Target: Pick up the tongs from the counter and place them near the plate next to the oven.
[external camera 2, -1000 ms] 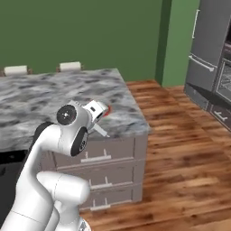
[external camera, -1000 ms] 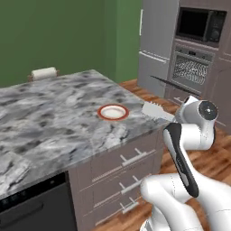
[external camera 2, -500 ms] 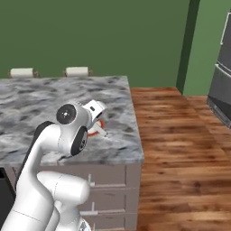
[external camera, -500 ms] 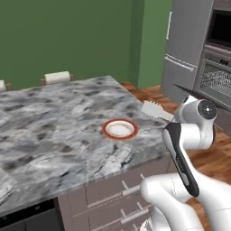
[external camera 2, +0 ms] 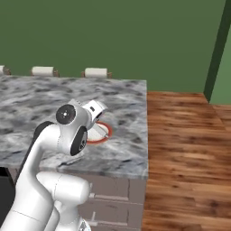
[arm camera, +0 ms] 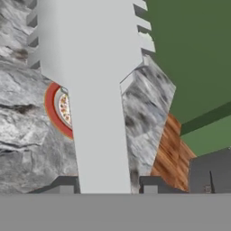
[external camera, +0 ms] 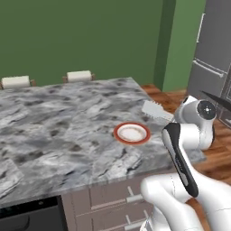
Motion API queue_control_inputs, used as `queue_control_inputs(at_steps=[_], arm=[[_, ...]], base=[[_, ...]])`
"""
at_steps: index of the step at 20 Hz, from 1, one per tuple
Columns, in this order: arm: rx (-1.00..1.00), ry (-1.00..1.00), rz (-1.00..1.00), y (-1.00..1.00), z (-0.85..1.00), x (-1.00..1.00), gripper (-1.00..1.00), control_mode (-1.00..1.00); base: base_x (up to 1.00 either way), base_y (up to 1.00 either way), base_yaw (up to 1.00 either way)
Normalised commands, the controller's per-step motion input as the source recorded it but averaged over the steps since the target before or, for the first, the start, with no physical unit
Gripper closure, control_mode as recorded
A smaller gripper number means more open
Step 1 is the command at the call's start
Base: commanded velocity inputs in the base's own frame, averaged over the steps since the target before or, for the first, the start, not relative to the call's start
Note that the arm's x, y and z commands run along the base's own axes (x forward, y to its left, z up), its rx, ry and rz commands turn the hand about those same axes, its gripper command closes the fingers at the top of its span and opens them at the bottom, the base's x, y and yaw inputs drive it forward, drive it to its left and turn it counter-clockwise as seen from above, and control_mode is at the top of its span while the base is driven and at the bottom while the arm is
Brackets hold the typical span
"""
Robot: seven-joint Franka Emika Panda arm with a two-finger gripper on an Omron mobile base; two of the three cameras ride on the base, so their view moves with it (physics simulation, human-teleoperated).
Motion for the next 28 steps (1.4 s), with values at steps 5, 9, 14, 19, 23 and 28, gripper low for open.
queue_control_inputs(at_steps=[5,9,14,19,23,28], arm=[[0.00,0.00,0.00,0.00,0.00,0.00,1.00,1.00],[0.00,0.00,0.05,-0.26,-0.16,0.00,1.00,-1.00],[0.00,0.06,0.00,-0.35,-0.35,0.08,1.00,-1.00],[0.00,0.10,-0.01,-0.35,-0.36,0.39,1.00,-1.00],[0.00,0.09,-0.04,-0.30,-0.16,0.49,1.00,-1.00],[0.00,0.07,-0.13,-0.06,-0.04,0.49,1.00,-1.00]], base=[[0.10,-0.40,0.27],[0.00,-0.08,0.03],[0.00,0.00,0.00],[0.00,0.00,0.00],[0.00,0.00,0.00],[0.00,0.00,0.00]])
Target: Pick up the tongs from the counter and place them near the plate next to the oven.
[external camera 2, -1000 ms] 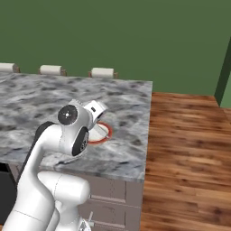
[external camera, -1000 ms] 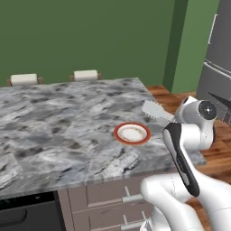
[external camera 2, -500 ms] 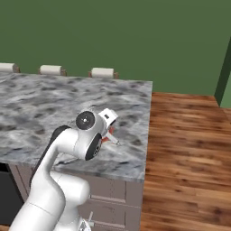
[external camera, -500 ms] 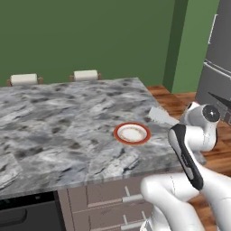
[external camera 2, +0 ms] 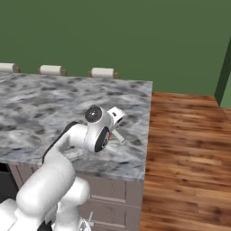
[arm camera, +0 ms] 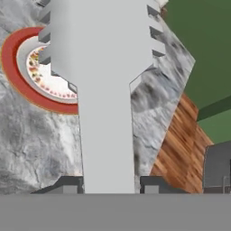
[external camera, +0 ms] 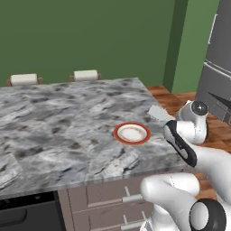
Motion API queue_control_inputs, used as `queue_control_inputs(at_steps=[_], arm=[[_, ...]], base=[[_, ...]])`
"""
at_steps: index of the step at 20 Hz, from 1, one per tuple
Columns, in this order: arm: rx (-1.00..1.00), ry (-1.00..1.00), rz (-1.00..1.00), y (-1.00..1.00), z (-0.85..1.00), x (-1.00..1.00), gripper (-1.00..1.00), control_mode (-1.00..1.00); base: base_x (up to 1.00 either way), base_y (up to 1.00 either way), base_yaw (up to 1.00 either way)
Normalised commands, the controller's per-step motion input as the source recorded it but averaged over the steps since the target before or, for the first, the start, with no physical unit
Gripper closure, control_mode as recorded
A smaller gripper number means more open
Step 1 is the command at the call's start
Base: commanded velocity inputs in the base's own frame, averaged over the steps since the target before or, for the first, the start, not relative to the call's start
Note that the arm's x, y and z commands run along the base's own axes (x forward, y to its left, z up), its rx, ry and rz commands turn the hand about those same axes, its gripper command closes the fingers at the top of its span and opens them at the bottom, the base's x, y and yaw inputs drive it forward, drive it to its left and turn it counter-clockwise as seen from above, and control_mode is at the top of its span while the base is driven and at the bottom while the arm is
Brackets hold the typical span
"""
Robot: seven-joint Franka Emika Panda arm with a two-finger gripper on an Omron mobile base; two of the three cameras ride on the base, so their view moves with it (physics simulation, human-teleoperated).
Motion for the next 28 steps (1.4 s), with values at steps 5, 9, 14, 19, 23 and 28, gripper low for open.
queue_control_inputs(at_steps=[5,9,14,19,23,28], arm=[[0.00,0.05,-0.13,0.00,-0.03,0.47,1.00,-1.00],[0.01,0.04,-0.10,0.00,-0.05,0.40,1.00,-1.00],[0.06,0.05,-0.06,0.00,-0.12,0.31,1.00,-1.00],[0.10,0.07,-0.03,0.00,-0.17,0.27,1.00,-1.00],[0.10,0.06,-0.01,0.00,-0.21,0.28,1.00,-1.00],[0.05,0.04,0.00,0.00,-0.37,0.35,1.00,-1.00]], base=[[0.00,0.00,0.00],[0.00,0.00,0.00],[0.00,0.00,0.00],[0.00,0.00,0.00],[0.00,0.00,0.00],[0.00,0.00,0.00]])
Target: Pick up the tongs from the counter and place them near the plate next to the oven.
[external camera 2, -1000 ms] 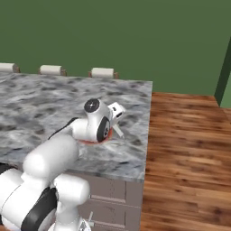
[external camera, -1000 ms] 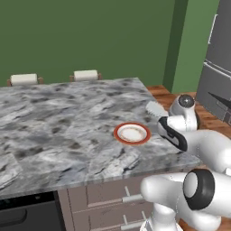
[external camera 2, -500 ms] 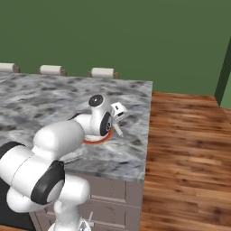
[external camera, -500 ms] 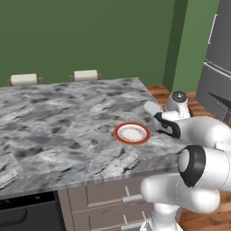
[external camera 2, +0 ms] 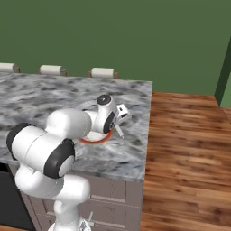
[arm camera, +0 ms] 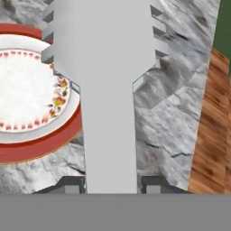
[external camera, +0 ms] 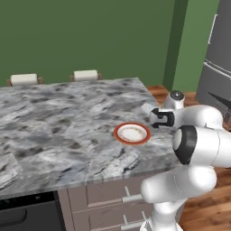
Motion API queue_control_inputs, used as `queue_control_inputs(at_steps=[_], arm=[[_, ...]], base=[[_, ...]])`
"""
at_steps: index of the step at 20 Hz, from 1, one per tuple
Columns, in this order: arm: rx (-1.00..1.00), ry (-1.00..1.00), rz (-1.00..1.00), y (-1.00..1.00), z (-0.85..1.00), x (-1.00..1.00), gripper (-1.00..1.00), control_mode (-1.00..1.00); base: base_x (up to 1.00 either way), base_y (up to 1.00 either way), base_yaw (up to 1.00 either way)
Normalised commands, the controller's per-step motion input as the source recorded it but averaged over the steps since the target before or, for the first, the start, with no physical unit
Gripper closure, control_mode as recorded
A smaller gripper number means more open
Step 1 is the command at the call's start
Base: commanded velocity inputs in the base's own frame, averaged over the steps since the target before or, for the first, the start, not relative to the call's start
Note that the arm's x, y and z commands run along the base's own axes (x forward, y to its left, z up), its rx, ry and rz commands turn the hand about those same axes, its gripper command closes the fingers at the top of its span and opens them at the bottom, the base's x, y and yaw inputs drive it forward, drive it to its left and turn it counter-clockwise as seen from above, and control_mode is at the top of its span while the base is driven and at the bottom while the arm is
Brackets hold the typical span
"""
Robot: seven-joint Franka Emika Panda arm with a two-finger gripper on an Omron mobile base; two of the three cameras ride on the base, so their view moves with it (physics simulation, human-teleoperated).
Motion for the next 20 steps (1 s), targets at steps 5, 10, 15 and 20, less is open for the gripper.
queue_control_inputs(at_steps=[5,10,15,20], arm=[[0.03,0.03,-0.01,0.00,-0.50,0.29,1.00,-1.00],[0.02,0.00,-0.02,-0.03,-0.49,0.28,1.00,-1.00],[0.02,0.01,-0.04,-0.01,-0.40,0.30,1.00,-1.00],[0.02,0.02,-0.04,-0.05,-0.38,0.23,1.00,-1.00]], base=[[0.00,0.00,0.00],[0.00,0.00,0.00],[0.00,0.00,0.00],[0.00,0.00,0.00]])
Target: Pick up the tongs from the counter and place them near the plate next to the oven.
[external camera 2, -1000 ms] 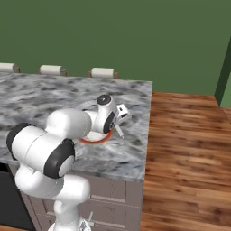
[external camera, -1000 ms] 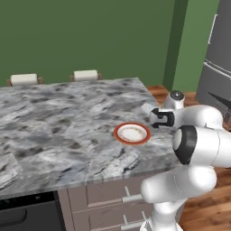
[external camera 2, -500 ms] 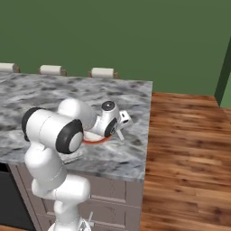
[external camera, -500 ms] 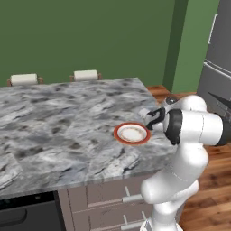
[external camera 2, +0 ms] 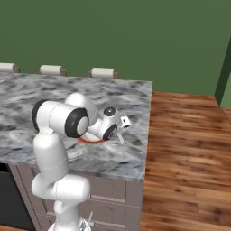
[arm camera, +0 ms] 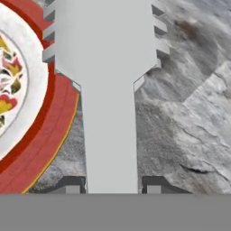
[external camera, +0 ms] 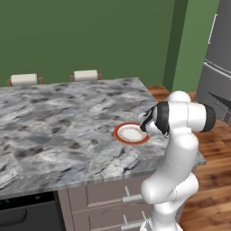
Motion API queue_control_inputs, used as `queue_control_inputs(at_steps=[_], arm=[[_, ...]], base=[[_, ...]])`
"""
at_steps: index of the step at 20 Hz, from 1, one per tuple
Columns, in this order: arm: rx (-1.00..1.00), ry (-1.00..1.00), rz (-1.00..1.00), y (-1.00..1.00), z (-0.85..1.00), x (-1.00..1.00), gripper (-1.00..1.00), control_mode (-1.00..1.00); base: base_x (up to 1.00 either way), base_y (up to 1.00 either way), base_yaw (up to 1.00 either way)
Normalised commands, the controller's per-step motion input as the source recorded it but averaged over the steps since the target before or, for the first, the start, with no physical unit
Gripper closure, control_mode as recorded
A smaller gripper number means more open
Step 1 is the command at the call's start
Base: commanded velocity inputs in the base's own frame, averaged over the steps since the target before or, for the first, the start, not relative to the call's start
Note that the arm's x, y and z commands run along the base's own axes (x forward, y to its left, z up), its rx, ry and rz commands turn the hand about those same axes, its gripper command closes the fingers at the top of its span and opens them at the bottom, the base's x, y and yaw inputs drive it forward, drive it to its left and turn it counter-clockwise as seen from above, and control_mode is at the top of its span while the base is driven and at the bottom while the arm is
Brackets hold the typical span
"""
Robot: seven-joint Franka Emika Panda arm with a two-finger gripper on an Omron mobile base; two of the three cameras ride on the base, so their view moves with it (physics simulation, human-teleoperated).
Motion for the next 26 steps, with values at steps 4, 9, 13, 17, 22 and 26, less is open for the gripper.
queue_control_inputs(at_steps=[4,9,13,17,22,26], arm=[[0.02,0.00,-0.03,-0.16,-0.31,0.18,1.00,-1.00],[0.02,0.00,-0.03,-0.08,-0.14,0.05,-1.00,-1.00],[0.00,0.00,-0.04,-0.01,0.00,-0.14,-1.00,-1.00],[0.00,0.00,-0.06,0.00,0.20,-0.27,-1.00,-1.00],[0.00,-0.02,-0.07,0.00,0.60,-0.35,-1.00,-1.00],[0.00,-0.11,-0.05,0.00,0.98,-0.48,-1.00,-1.00]], base=[[0.00,0.00,0.00],[0.00,0.00,0.00],[0.00,0.00,0.00],[0.00,0.00,0.00],[0.00,0.00,0.00],[0.00,0.00,0.00]])
